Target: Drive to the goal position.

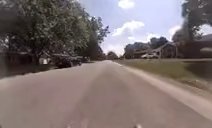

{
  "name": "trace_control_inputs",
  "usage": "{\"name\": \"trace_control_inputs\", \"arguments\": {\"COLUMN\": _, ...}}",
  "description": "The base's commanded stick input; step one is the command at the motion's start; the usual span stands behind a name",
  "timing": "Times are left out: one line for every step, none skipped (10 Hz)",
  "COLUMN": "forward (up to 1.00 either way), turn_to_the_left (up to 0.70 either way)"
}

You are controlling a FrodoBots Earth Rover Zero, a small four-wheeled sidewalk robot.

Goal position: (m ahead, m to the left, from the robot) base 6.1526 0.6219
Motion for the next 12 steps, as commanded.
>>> {"name": "trace_control_inputs", "arguments": {"forward": 0.70, "turn_to_the_left": 0.00}}
{"name": "trace_control_inputs", "arguments": {"forward": 0.70, "turn_to_the_left": 0.00}}
{"name": "trace_control_inputs", "arguments": {"forward": 0.70, "turn_to_the_left": 0.00}}
{"name": "trace_control_inputs", "arguments": {"forward": 0.70, "turn_to_the_left": 0.00}}
{"name": "trace_control_inputs", "arguments": {"forward": 0.70, "turn_to_the_left": 0.00}}
{"name": "trace_control_inputs", "arguments": {"forward": 0.70, "turn_to_the_left": 0.00}}
{"name": "trace_control_inputs", "arguments": {"forward": 0.70, "turn_to_the_left": 0.00}}
{"name": "trace_control_inputs", "arguments": {"forward": 0.70, "turn_to_the_left": 0.00}}
{"name": "trace_control_inputs", "arguments": {"forward": 0.70, "turn_to_the_left": 0.00}}
{"name": "trace_control_inputs", "arguments": {"forward": 0.70, "turn_to_the_left": 0.00}}
{"name": "trace_control_inputs", "arguments": {"forward": 0.70, "turn_to_the_left": 0.00}}
{"name": "trace_control_inputs", "arguments": {"forward": 0.70, "turn_to_the_left": 0.00}}
